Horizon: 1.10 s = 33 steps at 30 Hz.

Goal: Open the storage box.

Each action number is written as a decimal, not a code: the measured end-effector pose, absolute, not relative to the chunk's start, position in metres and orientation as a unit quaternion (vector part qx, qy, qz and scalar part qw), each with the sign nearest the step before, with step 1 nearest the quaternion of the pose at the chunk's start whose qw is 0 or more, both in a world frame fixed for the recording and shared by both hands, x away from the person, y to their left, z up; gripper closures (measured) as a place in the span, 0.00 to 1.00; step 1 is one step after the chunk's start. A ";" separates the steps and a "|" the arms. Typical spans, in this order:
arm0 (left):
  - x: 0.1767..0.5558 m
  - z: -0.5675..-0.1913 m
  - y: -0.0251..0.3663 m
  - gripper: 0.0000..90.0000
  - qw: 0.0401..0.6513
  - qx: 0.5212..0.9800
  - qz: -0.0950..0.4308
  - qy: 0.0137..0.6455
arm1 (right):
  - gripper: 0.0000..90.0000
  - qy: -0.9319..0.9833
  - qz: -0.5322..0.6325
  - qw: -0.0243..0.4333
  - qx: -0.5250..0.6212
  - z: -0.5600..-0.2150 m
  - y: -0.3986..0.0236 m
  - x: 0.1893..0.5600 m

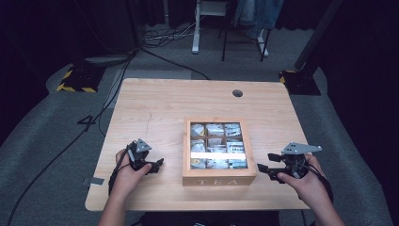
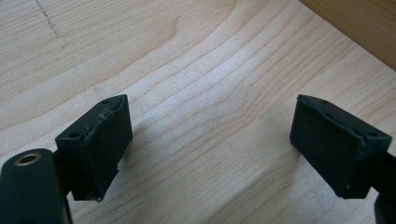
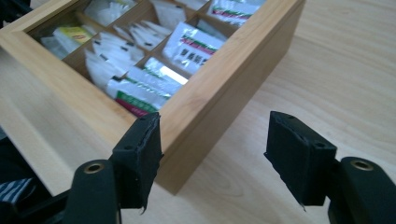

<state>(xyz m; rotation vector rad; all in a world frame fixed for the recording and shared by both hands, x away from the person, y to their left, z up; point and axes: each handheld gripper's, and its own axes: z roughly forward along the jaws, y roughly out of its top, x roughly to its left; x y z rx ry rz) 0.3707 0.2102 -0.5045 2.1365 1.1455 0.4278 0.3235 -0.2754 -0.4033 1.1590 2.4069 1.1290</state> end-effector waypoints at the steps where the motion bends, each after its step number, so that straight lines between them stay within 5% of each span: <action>1: 0.371 -0.505 0.210 0.15 0.333 0.818 0.164 0.439 | 0.40 0.825 0.386 0.118 0.395 -0.404 -0.272 0.321; 21: 0.371 -0.505 0.210 0.15 0.333 0.818 0.164 0.439 | 0.37 0.862 0.339 0.107 0.361 -0.426 -0.237 0.311; 33: 0.371 -0.504 0.210 0.15 0.333 0.818 0.164 0.439 | 0.47 0.874 0.316 0.125 0.349 -0.427 -0.234 0.309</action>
